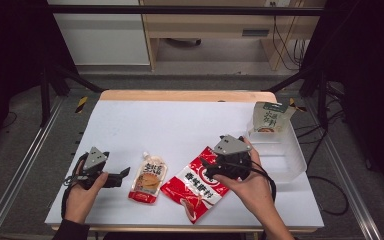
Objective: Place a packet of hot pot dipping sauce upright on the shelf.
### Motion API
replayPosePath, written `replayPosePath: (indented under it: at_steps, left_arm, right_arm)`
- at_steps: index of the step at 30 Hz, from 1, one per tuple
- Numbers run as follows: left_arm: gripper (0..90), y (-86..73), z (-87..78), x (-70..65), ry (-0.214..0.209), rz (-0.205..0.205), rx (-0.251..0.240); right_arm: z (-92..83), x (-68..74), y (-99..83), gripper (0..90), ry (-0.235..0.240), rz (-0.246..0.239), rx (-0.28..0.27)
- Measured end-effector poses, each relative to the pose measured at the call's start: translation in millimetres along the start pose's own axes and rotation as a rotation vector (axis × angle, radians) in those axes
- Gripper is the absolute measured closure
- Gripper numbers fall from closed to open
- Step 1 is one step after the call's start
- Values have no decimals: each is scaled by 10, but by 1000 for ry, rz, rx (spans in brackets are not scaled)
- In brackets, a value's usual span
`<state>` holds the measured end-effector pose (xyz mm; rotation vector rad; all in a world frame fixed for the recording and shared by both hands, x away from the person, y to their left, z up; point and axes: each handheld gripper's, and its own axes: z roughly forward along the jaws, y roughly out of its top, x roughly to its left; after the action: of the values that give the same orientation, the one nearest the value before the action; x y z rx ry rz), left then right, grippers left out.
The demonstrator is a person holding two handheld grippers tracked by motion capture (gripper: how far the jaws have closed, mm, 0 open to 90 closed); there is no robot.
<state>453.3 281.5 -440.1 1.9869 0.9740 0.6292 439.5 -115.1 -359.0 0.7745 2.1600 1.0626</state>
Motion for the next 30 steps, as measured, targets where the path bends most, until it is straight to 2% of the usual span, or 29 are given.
replayPosePath:
  at_steps: [1, 6, 10, 13, 15, 19, 21, 25, 26, 30]
  left_arm:
    - [52, 9, -3, -5, -10, 3, -1]
    - [54, 19, -10, -12, -24, 3, 0]
    - [55, 21, -7, -31, -27, 9, 1]
    - [55, 20, -2, -36, -25, 18, 5]
    - [55, 17, 2, -30, -19, 20, 6]
    - [55, 13, -2, -14, -3, 23, 7]
    - [55, 14, -1, -13, 0, 25, 8]
    - [55, 13, 6, -8, 4, 25, 9]
    - [55, 12, 5, -4, 4, 26, 9]
    - [55, 7, -5, 18, 15, 23, 6]
  right_arm:
    - [51, 42, -59, 151, 2, 26, -5]
    - [209, 140, -195, 150, 15, 41, 29]
    - [367, 224, -295, 145, 48, 88, 44]
    - [495, 301, -320, 137, 97, 82, 70]
    - [525, 325, -309, 137, 108, 78, 77]
    - [692, 420, -184, 181, 153, 68, 89]
    - [718, 435, -159, 189, 158, 64, 93]
    - [858, 534, -2, 266, 192, 51, 112]
    - [912, 578, 82, 294, 198, 24, 122]
    - [1001, 629, 195, 342, 208, 20, 136]
